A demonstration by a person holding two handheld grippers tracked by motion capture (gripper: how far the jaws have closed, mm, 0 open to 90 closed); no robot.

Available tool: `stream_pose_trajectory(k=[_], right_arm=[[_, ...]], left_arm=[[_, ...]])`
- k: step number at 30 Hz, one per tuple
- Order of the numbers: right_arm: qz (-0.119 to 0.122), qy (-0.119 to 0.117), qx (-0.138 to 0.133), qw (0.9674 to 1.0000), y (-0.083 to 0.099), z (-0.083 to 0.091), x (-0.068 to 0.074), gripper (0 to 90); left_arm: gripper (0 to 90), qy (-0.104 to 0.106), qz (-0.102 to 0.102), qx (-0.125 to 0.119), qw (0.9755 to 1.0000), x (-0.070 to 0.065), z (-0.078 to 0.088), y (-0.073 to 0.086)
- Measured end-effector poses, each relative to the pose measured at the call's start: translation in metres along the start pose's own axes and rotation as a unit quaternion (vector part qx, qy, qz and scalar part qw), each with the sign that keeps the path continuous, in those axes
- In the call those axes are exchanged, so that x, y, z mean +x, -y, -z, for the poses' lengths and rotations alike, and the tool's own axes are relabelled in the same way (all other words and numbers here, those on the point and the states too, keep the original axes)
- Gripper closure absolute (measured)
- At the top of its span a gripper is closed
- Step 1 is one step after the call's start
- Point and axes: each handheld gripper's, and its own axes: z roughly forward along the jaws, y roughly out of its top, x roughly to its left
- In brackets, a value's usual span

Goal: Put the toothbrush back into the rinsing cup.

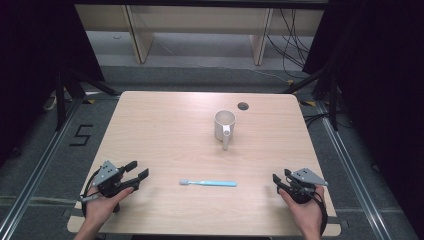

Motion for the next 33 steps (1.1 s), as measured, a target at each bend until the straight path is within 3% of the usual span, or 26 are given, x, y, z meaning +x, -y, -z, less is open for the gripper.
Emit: stream_pose_trajectory(k=[1,2,3,4,7,9,10,11,12,13,14,15,16,18,19,20,21,22,23,24,25,26,29,30,31,33], right_arm=[[0.0,0.0,0.0,1.0,0.0,0.0,0.0,49.9],[0.019,-0.001,0.0,0.9998,-0.001,0.0,-0.002,49.9],[-0.001,-0.005,0.004,1.0,-0.001,0.0,0.001,49.9],[0.021,-0.003,-0.004,0.9998,-0.003,-0.001,-0.003,49.9],[0.022,-0.006,-0.006,0.9997,-0.004,-0.001,-0.004,49.9],[-0.003,-0.008,0.003,1.0,-0.005,0.001,0.001,49.9],[0.017,-0.011,0.0,0.9998,-0.006,0.002,-0.002,49.9],[0.017,-0.011,0.0,0.9998,-0.006,0.002,-0.002,49.9],[0.012,-0.005,0.014,0.9998,-0.008,0.003,-0.001,49.9],[0.029,-0.002,0.012,0.9995,-0.009,0.003,-0.004,50.0],[0.027,-0.002,0.016,0.9995,-0.01,0.004,-0.003,50.0],[0.026,-0.009,0.024,0.9993,-0.012,0.005,-0.003,49.9],[0.036,-0.012,0.035,0.9987,-0.014,0.006,-0.004,49.9],[0.033,-0.024,0.048,0.998,-0.016,0.006,-0.004,50.2],[0.046,-0.012,0.073,0.9962,-0.02,0.009,-0.005,49.9],[0.04,-0.013,0.088,0.9953,-0.023,0.011,-0.004,50.2],[0.066,-0.01,0.086,0.9941,-0.026,0.011,-0.007,50.6],[0.046,-0.012,0.099,0.994,-0.028,0.012,-0.005,50.5],[0.046,-0.012,0.099,0.994,-0.028,0.012,-0.005,50.5],[0.069,-0.017,0.104,0.992,-0.031,0.012,-0.008,50.6],[0.052,-0.017,0.115,0.9918,-0.032,0.013,-0.006,50.7],[0.052,-0.017,0.142,0.9884,-0.036,0.013,-0.007,50.8],[0.059,-0.02,0.159,0.9853,-0.039,0.011,-0.007,52.2],[0.068,-0.03,0.18,0.981,-0.043,0.01,-0.008,52.6],[0.068,-0.03,0.18,0.981,-0.043,0.01,-0.008,52.6],[0.077,-0.036,0.203,0.9755,-0.047,0.008,-0.007,52.5]], left_arm=[[39.6,0.004,-0.007,-0.002,1.0,0.001,-0.001,-0.001],[39.6,0.003,-0.006,-0.002,1.0,0.001,-0.002,-0.002],[39.6,0.003,-0.005,-0.001,1.0,0.001,-0.002,-0.003],[39.7,0.002,-0.024,0.002,0.9997,0.002,-0.003,-0.005],[39.6,0.006,-0.007,0.001,1.0,-0.001,-0.005,-0.003],[39.5,0.009,-0.012,0.009,0.9999,-0.002,-0.004,-0.003],[39.1,0.011,-0.011,0.012,0.9998,-0.005,-0.003,-0.002],[38.9,0.011,-0.011,0.012,0.9998,-0.005,-0.003,-0.002],[38.8,0.011,-0.009,0.015,0.9998,-0.006,-0.003,-0.001],[38.6,0.011,-0.009,0.015,0.9998,-0.006,-0.003,-0.001],[38.3,0.011,-0.008,0.021,0.9997,-0.008,-0.001,-0.001],[38.1,0.014,-0.002,0.018,0.9997,-0.008,-0.001,-0.001],[37.9,0.012,-0.011,0.021,0.9996,-0.008,0.0,-0.002],[37.8,0.012,-0.012,0.022,0.9996,-0.008,0.001,-0.002],[37.5,0.014,-0.003,0.02,0.9997,-0.008,0.001,-0.002],[37.5,0.009,-0.01,0.024,0.9996,-0.008,0.002,-0.003],[37.5,0.01,-0.01,0.025,0.9996,-0.008,0.003,-0.003],[37.5,0.011,-0.007,0.025,0.9996,-0.008,0.002,-0.002],[37.5,0.011,-0.007,0.025,0.9996,-0.008,0.002,-0.002],[37.5,0.014,-0.004,0.024,0.9996,-0.007,0.002,-0.002],[37.5,0.014,0.001,0.024,0.9996,-0.007,0.001,-0.002],[37.5,0.011,-0.006,0.027,0.9996,-0.006,0.0,-0.003],[37.4,0.013,0.0,0.027,0.9995,-0.006,0.0,-0.002],[37.4,0.013,0.001,0.032,0.9994,-0.006,0.001,-0.003],[37.4,0.013,0.001,0.032,0.9994,-0.006,0.001,-0.003],[37.3,0.017,0.005,0.028,0.9994,-0.007,0.001,-0.003]])
